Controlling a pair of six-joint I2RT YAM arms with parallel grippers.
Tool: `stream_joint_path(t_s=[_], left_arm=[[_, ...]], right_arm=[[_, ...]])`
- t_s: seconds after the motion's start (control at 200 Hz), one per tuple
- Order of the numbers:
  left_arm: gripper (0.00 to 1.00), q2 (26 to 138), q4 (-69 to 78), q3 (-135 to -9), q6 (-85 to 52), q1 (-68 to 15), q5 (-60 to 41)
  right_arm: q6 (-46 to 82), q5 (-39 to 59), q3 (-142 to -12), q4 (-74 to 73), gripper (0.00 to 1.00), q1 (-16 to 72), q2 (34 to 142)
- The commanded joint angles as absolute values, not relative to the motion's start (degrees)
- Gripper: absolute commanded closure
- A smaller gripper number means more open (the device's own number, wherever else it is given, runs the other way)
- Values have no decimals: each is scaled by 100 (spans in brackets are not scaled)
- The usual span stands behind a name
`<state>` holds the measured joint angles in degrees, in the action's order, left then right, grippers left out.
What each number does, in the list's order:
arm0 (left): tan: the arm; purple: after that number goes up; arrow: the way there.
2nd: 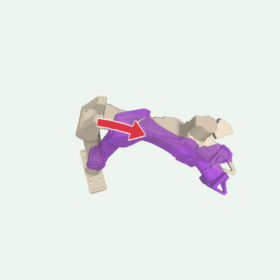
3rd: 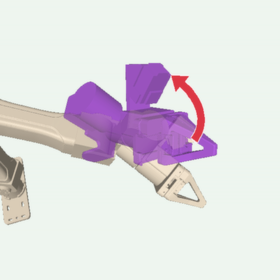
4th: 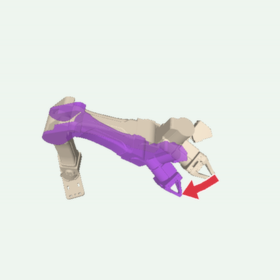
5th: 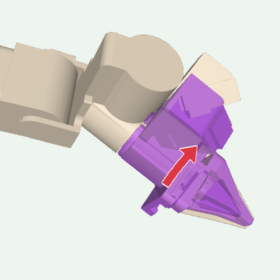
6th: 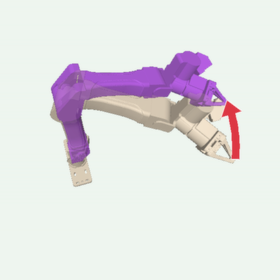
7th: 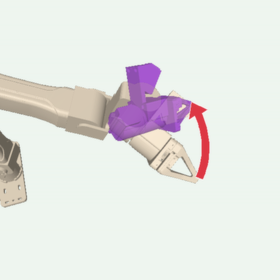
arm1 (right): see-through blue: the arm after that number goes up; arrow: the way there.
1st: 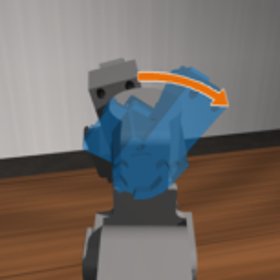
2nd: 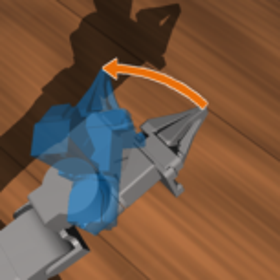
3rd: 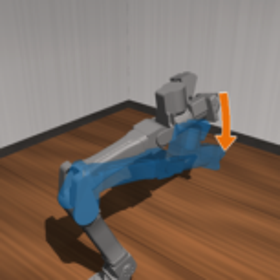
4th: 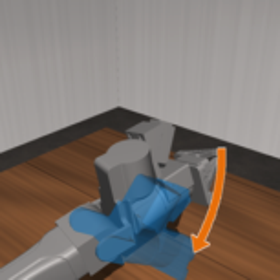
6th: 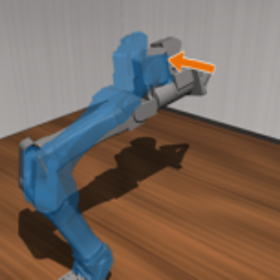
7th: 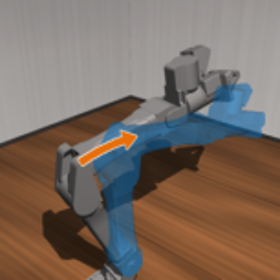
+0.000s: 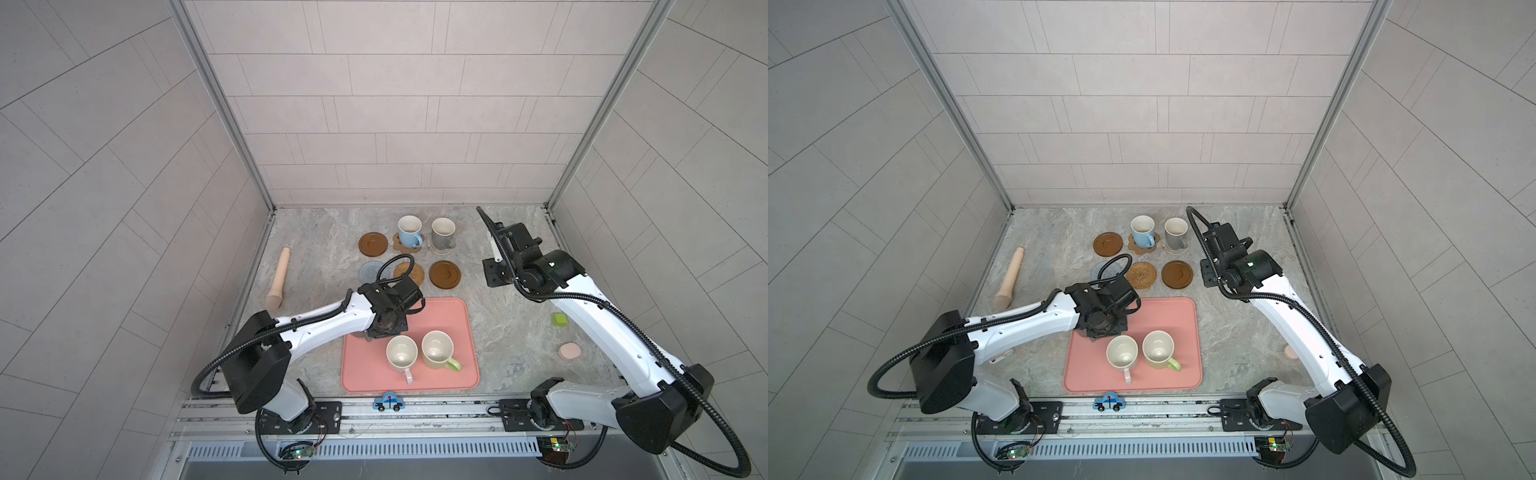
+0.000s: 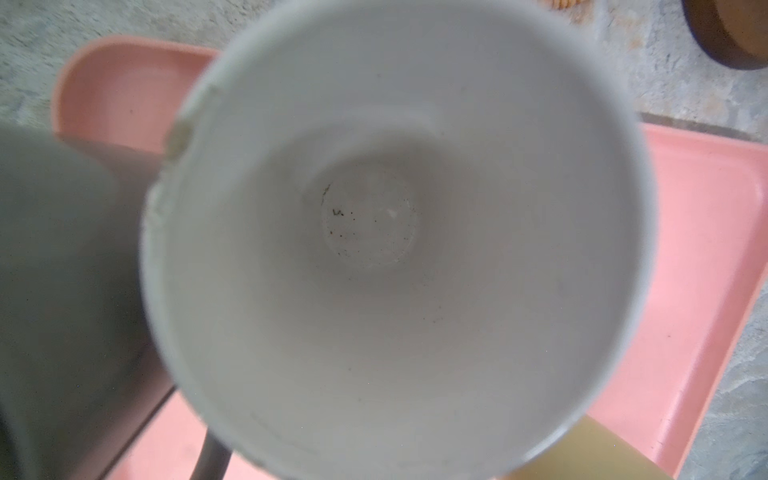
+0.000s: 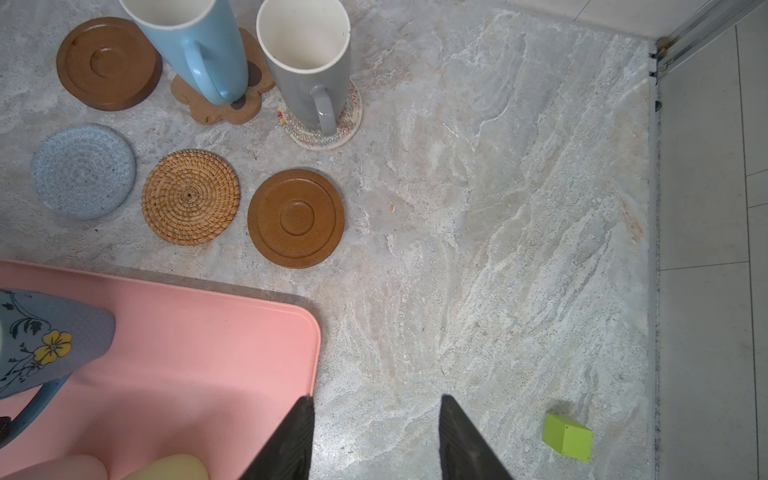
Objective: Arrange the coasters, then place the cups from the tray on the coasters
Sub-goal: 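Lift the white mug with the left gripper toward the far brown wooden coaster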
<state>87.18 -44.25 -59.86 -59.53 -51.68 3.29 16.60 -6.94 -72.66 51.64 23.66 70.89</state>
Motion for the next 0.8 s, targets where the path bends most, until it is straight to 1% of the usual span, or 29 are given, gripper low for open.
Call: stream_joint_path(t_s=[0.0, 0.37, 0.796], left_arm=[[89, 8487, -4429, -5983, -5959, -5195, 623], [89, 8479, -4681, -6320, -5798, -5198, 867], [89, 8573, -4724, -6626, -5635, -5186, 930]], right_arm=[[1724, -806, -7244, 5221, 49, 2344, 6952], [1740, -825, -7233, 5229, 49, 2340, 6942], [1727, -867, -7277, 5305, 49, 2346, 6908]])
